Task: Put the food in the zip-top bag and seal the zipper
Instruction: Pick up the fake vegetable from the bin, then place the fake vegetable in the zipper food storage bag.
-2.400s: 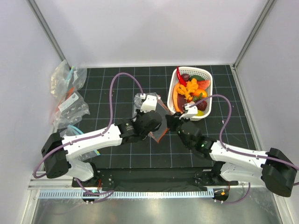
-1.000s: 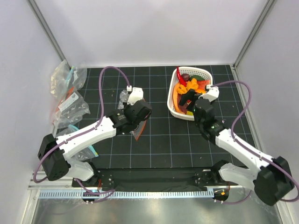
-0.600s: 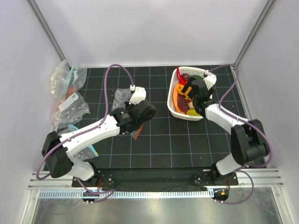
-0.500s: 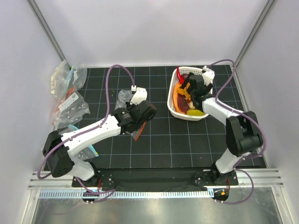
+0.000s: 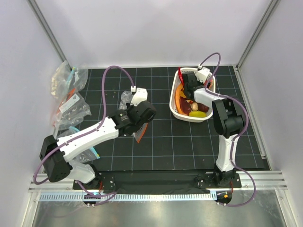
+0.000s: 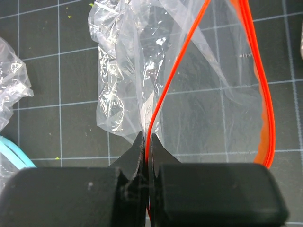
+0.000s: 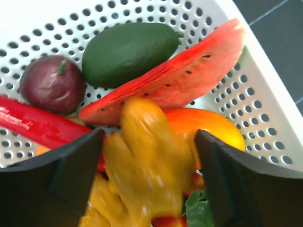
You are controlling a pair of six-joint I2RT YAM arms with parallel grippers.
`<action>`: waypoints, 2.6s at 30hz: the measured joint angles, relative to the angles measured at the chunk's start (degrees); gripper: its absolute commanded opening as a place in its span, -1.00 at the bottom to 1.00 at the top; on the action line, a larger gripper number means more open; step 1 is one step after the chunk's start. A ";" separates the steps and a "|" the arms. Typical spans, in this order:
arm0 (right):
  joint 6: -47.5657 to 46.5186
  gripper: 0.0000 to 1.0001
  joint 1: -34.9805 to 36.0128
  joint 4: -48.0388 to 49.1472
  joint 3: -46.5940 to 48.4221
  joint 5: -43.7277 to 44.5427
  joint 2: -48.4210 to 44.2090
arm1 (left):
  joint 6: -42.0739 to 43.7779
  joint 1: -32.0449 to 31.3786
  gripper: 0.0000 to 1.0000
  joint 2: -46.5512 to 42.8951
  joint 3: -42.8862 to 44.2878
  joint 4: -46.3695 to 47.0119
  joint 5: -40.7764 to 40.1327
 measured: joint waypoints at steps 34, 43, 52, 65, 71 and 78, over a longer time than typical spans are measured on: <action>-0.50 -0.49 17.77 12.09 -43.74 -16.57 -58.60 | 1.27 1.86 -0.99 6.86 0.04 3.52 16.20; -3.04 -0.49 25.14 15.67 -43.80 -17.59 -56.85 | 1.03 3.45 -1.00 7.85 0.02 6.25 24.22; -2.36 -0.50 29.27 15.78 -42.62 -15.91 -54.77 | -0.52 3.65 -0.99 7.52 -1.22 9.46 27.65; 0.55 -0.50 33.35 8.83 -36.30 -3.87 -44.52 | -2.14 2.84 -1.00 7.08 -2.82 11.67 25.59; 3.23 -0.53 35.41 5.99 -34.75 3.08 -42.01 | -2.23 0.13 -1.00 7.10 -3.04 11.87 21.94; 8.33 -0.58 38.12 3.63 -33.70 12.09 -40.26 | -2.19 -0.81 -0.99 7.10 -3.04 13.35 25.03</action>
